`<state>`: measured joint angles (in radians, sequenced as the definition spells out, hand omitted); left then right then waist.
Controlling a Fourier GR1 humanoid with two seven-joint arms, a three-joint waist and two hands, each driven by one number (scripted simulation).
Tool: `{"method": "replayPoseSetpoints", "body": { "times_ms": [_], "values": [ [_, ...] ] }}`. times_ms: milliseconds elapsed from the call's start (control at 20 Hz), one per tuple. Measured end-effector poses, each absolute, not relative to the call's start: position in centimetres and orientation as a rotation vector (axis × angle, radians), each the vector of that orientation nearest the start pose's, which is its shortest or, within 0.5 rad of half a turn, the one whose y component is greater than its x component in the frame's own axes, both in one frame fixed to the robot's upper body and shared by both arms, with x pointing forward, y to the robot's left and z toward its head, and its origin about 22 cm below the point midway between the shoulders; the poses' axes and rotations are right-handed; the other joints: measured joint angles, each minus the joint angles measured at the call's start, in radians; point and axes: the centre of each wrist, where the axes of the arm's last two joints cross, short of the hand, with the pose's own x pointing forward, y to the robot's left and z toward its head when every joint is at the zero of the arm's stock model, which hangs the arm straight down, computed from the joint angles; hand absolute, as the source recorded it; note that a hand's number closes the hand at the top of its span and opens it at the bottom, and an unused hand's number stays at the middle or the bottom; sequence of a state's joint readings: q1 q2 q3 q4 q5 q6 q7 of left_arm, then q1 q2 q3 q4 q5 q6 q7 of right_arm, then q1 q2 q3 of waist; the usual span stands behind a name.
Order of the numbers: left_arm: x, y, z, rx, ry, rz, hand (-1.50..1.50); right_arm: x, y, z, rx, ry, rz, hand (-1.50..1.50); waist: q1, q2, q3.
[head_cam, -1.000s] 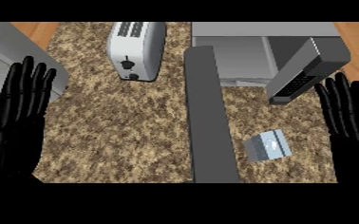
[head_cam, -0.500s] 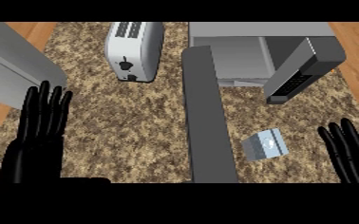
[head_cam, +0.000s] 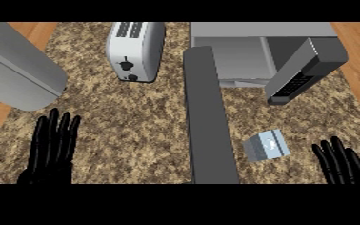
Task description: Pick up the milk, place it into the microwave and close the microwave
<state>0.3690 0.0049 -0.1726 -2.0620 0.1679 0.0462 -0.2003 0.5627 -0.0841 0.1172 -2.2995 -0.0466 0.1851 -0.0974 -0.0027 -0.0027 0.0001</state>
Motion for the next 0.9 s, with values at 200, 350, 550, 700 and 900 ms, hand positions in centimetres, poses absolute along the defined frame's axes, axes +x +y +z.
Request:
{"method": "replayPoseSetpoints", "body": {
  "times_ms": [200,350,550,700,900],
  "values": [
    [13.5,22.1,4.0,-0.134,-1.911,0.204,-1.50,11.2,-24.6,6.6,0.054,-1.842,0.115,-1.50,0.003,0.000,0.000],
    [13.1,22.5,3.2,-0.138,-1.916,0.198,-1.50,11.9,-25.0,4.9,0.060,-1.825,0.099,-1.50,0.004,0.001,0.000],
    [11.8,22.4,3.0,-0.127,-1.921,0.198,-1.50,13.1,-25.7,2.2,0.029,-1.812,0.076,-1.50,0.007,0.001,0.000],
    [11.6,22.9,3.0,-0.126,-1.925,0.197,-1.50,13.3,-26.0,0.8,-0.015,-1.799,0.052,-1.50,0.006,0.001,0.000],
    [10.5,22.8,2.6,-0.130,-1.927,0.199,-1.50,13.9,-26.3,-2.1,-0.075,-1.780,0.016,-1.50,0.008,0.001,0.000]
  ]
}}
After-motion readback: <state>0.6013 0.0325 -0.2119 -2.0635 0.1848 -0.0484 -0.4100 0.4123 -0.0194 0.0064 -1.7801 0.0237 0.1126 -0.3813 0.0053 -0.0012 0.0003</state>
